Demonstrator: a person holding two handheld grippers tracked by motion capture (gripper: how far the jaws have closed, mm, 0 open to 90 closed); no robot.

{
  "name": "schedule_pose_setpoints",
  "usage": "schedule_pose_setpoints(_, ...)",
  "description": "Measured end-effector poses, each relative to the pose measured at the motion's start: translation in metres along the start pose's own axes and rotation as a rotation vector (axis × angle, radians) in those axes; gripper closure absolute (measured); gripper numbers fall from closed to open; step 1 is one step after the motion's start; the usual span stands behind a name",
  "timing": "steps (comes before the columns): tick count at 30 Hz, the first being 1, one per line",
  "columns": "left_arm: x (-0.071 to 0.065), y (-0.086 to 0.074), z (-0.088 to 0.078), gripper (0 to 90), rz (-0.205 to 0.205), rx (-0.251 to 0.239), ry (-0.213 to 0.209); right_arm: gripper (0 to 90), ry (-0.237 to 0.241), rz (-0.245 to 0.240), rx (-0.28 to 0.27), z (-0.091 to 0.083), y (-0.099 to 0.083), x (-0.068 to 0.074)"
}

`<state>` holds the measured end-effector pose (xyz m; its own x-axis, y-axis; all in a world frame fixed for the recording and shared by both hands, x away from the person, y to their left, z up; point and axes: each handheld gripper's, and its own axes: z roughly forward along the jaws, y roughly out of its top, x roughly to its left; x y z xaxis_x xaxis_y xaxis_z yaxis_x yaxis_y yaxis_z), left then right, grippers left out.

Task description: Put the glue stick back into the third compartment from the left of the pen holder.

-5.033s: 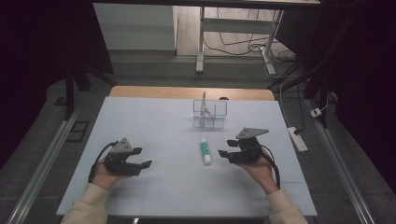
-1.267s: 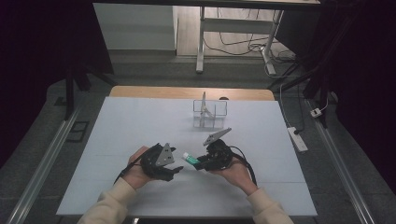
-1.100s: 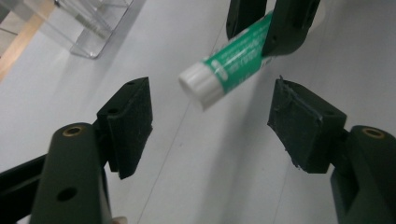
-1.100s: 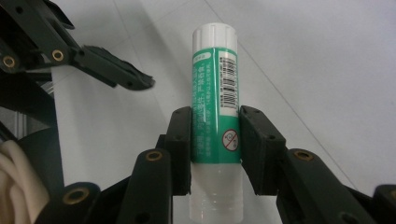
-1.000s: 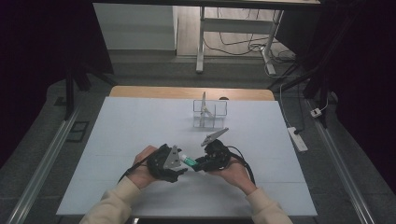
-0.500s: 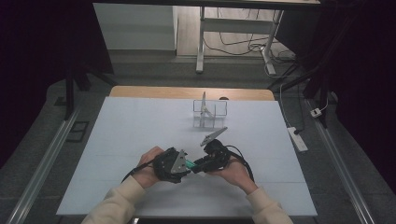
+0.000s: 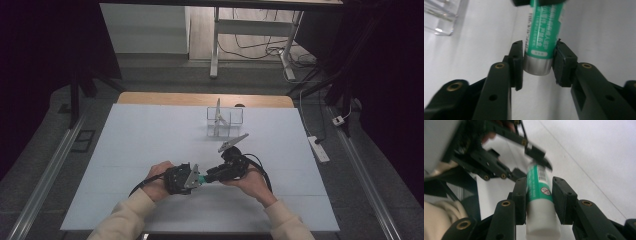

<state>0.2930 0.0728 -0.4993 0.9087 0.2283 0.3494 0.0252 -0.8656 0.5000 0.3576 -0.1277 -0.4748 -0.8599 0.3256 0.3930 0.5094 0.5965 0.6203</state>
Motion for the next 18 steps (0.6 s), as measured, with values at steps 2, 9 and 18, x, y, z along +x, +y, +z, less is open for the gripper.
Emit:
schedule_pose_setpoints(2,0.002,0.000,-0.002,65.2,0.007,0.004,-0.011,63.4,0.003,0.009,-0.013,-0.001,-0.001,-0.001)
schedule_pose_setpoints(9,0.009,-0.009,-0.003,65.9,-0.088,-0.037,-0.002,51.4,-0.060,0.008,-0.172,-0.014,-0.001,-0.003)
schedule_pose_setpoints(18,0.026,-0.022,-0.012,65.9,-0.264,-0.132,0.024,38.3,-0.167,-0.068,-0.367,-0.034,-0.010,0.001)
